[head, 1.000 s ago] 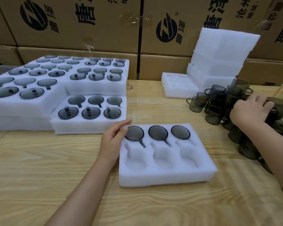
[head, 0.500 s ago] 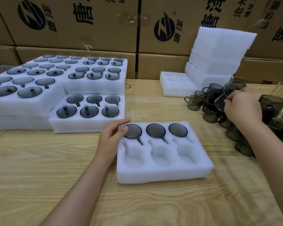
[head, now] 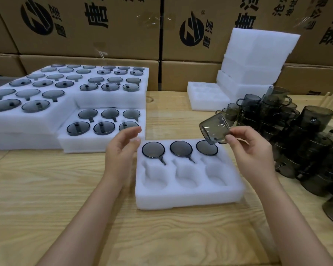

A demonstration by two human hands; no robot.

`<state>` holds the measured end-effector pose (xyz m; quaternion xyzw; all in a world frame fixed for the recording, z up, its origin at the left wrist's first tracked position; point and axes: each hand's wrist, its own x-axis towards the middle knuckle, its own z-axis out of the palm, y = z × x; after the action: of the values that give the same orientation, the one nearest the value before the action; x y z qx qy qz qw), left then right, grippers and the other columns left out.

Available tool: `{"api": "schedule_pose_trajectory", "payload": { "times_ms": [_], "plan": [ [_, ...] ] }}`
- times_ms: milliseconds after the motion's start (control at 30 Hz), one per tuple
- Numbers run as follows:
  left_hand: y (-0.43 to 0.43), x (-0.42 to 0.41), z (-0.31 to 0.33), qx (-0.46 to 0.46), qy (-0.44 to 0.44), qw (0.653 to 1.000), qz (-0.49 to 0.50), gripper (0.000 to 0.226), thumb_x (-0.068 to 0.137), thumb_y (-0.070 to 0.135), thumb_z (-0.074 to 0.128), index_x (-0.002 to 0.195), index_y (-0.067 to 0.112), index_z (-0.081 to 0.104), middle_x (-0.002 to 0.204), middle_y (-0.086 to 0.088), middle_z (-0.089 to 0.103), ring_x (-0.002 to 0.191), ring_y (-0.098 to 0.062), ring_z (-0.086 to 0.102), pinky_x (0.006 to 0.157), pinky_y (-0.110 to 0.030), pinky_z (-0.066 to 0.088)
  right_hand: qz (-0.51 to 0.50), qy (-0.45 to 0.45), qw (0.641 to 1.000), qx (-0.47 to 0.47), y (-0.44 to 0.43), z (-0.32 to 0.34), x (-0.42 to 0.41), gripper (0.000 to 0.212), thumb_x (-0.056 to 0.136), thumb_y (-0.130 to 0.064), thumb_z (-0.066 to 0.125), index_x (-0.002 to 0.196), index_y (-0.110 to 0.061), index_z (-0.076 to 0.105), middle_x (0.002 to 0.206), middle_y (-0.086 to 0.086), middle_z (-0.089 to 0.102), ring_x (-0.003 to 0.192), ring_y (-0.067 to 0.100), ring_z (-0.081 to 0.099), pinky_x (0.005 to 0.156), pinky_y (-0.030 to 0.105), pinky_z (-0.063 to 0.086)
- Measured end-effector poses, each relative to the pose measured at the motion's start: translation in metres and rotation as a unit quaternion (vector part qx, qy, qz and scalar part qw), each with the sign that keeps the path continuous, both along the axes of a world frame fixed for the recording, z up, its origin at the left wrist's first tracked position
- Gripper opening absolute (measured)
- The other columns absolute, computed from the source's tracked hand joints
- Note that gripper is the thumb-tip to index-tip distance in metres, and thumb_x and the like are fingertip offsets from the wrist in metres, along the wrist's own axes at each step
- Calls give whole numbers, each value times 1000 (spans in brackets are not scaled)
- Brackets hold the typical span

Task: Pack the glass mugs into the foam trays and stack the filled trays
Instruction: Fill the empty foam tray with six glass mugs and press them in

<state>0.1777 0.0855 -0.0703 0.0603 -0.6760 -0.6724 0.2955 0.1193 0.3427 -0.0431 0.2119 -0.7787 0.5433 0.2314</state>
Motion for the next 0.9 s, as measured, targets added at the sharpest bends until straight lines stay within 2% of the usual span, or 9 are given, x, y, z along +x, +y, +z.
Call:
{"api": "schedule_pose_trajectory", "payload": {
  "times_ms": [67, 167, 233, 400, 500, 600, 700, 767, 900],
  "plan": [
    [7, 5, 15, -84, 17, 996, -15, 34, 88, 2, 62, 111, 27, 62, 114, 2, 66, 113, -10, 59, 100, -31, 45, 34, 23, 999, -10, -4, 1, 5, 33, 87, 0, 60, 88, -33, 59, 92, -13, 64, 89, 0, 60, 80, 12, 47],
    [31, 9, 40, -219, -3, 965, -141, 60, 81, 26, 65, 136, 37, 43, 130, 14, 57, 123, 5, 47, 98, -11, 38, 94, 67, 993, -15, -12, 1, 16, 29, 84, -3, 57, 92, -30, 59, 94, -22, 62, 93, 0, 59, 82, 14, 47],
    [50, 7, 54, -267, -43, 936, -224, 80, 75, 39, 67, 146, 38, 29, 137, 15, 51, 127, 8, 41, 101, -11, 35, 125, 88, 988, -21, -14, 1, 22, 27, 84, -2, 56, 94, -27, 60, 96, -18, 63, 96, 5, 60, 82, 17, 48],
    [78, -5, 64, -256, -24, 946, -200, 71, 75, 18, 80, 138, 19, 47, 120, 3, 61, 111, -8, 57, 102, -33, 44, 133, 39, 989, -61, -13, 5, 28, 30, 85, 3, 61, 101, -22, 61, 112, 0, 57, 98, 7, 60, 79, 17, 50],
    [90, -10, 55, -278, 30, 954, -111, 66, 65, 27, 86, 120, 27, 48, 106, 10, 56, 97, -7, 57, 88, -25, 49, 185, -106, 965, -153, -14, 10, 31, 41, 81, -27, 67, 120, -27, 54, 123, 0, 56, 94, 6, 65, 76, 21, 53],
    [103, -11, 45, -359, 59, 930, -57, 64, 64, 28, 83, 114, 22, 43, 105, 6, 44, 92, -10, 48, 77, -23, 43, 197, -164, 957, -138, -17, 8, 31, 57, 67, -46, 72, 119, -31, 56, 114, -9, 63, 104, 11, 62, 89, 31, 50],
    [108, -8, 38, -397, 52, 911, -93, 76, 62, 32, 85, 124, 18, 42, 111, 6, 41, 98, -12, 46, 83, -34, 45, 156, -151, 973, -82, -13, 8, 28, 59, 66, -33, 74, 122, -27, 56, 103, -17, 64, 96, 7, 62, 84, 25, 51],
    [103, -6, 38, -379, 32, 913, -147, 94, 60, 38, 86, 136, 30, 33, 118, 9, 43, 105, -9, 49, 92, -36, 44, 160, -161, 973, -52, 0, 11, 23, 61, 60, -40, 74, 118, -30, 59, 100, -20, 65, 92, 7, 64, 78, 20, 52],
    [85, -1, 37, -313, -22, 920, -236, 84, 69, 38, 76, 140, 42, 31, 126, 13, 50, 113, -2, 51, 96, -22, 41, 223, -205, 953, 31, 32, 15, 16, 55, 60, -39, 76, 114, -36, 63, 112, -8, 65, 99, 20, 64, 88, 34, 54]
  ]
}}
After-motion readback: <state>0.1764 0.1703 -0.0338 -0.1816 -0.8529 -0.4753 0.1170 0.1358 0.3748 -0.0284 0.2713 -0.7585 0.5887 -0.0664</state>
